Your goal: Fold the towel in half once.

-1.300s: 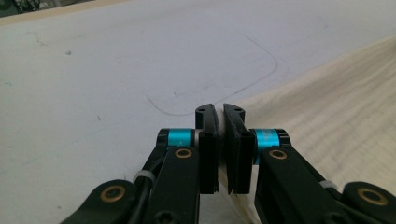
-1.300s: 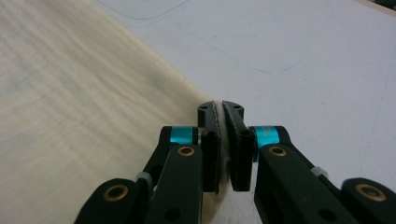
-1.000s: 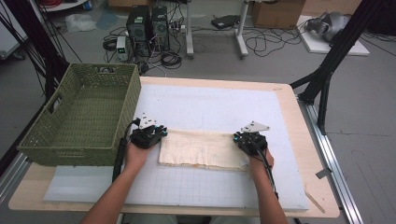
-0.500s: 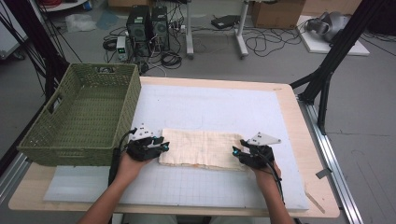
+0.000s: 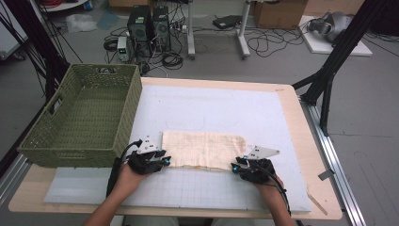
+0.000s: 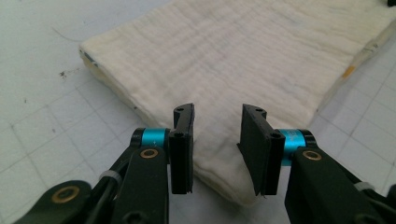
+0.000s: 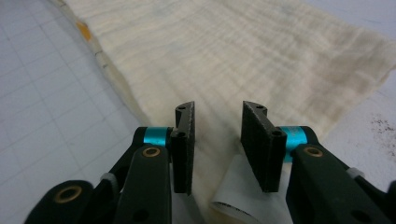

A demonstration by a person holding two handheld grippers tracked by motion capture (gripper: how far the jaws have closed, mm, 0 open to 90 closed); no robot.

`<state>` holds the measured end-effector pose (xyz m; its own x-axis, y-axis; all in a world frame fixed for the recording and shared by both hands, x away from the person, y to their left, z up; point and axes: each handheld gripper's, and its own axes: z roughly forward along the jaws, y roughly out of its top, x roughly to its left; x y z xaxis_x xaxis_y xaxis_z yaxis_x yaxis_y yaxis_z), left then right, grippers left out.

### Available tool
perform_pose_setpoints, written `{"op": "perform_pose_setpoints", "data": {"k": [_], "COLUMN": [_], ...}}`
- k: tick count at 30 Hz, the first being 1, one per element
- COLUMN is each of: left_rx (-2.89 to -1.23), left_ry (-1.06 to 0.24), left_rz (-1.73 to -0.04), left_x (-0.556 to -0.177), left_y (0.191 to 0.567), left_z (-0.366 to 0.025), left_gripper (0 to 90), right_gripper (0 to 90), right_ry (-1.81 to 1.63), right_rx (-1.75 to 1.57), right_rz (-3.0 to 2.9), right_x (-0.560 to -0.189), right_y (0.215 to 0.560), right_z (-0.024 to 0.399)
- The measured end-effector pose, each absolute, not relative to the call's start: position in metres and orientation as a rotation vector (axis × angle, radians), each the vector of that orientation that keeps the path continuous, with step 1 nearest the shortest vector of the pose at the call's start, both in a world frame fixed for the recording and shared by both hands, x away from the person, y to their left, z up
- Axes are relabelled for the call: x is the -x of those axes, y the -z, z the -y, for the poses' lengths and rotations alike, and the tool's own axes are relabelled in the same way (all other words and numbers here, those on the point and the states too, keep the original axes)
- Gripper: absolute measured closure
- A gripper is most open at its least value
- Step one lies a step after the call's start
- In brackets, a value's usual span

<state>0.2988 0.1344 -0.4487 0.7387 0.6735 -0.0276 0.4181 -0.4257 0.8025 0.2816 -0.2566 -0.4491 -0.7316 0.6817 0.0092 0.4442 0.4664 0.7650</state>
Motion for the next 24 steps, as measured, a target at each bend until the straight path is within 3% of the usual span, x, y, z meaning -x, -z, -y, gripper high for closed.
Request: {"op": "perform_pose_setpoints", "data": {"k": [7,18,21,24], "left_rx": [-2.047,-1.894,-1.854,-1.826], "left_ry": [-0.362,-0.353,-0.369,-0.384], "left_rz": [-0.844,-0.881,-0.871,-0.86], "left_x": [-0.294,-0.296,-0.295,-0.294], "left_y": [0.45,0.446,0.444,0.441], "left_z": [-0.143,-0.159,-0.16,-0.16], "left_gripper": [65.4,50.2,45.4,44.2], "right_gripper": [65.0,57.5,53.5,42.1], "right_ry": [-1.103,-1.201,-1.216,-1.232], "right_rx": [-0.947,-0.988,-0.999,-1.042], "right_rz": [-2.424,-2.304,-2.264,-2.206], "right_x": [-0.272,-0.264,-0.263,-0.26], "right_y": [0.446,0.434,0.431,0.429], "right_z": [0.268,0.285,0.289,0.291]}}
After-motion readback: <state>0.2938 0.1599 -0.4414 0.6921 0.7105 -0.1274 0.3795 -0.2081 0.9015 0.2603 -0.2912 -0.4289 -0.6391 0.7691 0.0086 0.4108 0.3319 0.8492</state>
